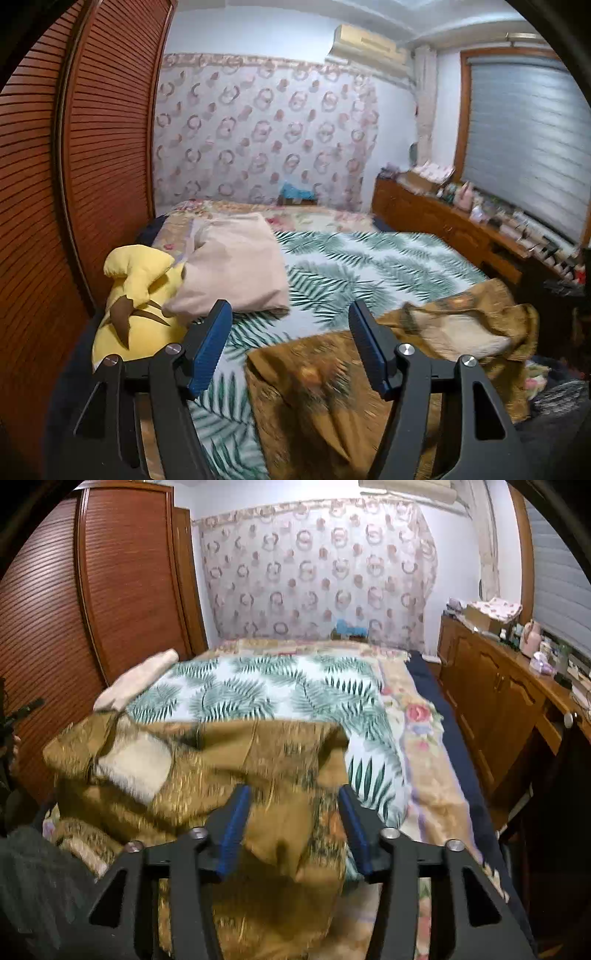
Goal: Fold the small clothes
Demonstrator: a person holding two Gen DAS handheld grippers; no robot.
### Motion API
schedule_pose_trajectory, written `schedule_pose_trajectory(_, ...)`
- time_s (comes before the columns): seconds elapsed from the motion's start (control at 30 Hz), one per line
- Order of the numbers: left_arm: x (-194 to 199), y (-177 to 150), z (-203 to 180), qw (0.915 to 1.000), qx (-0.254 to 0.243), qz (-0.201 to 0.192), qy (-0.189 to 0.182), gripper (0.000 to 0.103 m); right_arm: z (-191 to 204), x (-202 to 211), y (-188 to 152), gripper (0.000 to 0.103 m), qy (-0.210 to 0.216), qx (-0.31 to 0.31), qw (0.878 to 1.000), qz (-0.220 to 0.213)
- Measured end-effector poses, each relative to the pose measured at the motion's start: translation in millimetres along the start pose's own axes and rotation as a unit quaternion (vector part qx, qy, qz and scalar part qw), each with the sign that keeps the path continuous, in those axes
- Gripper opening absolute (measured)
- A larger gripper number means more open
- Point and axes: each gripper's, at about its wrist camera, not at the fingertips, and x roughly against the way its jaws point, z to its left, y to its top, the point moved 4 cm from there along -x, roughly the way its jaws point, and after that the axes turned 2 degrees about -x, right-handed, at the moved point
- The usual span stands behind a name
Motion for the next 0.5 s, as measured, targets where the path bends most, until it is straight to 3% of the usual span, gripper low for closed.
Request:
schedule_pose_trajectory(0.27,-70,-17,14,0.9961,-0.008,0.087,0.012,0.067,2,-63,25,0.053,0.003,0.005,1.0,0.014)
schedule_pose_trajectory(0.5,-86,-33,24,0.9917,0.003,0.128,0.011,0.067,-3,-110,37,0.056,0.001,0.011,0.998,0.057)
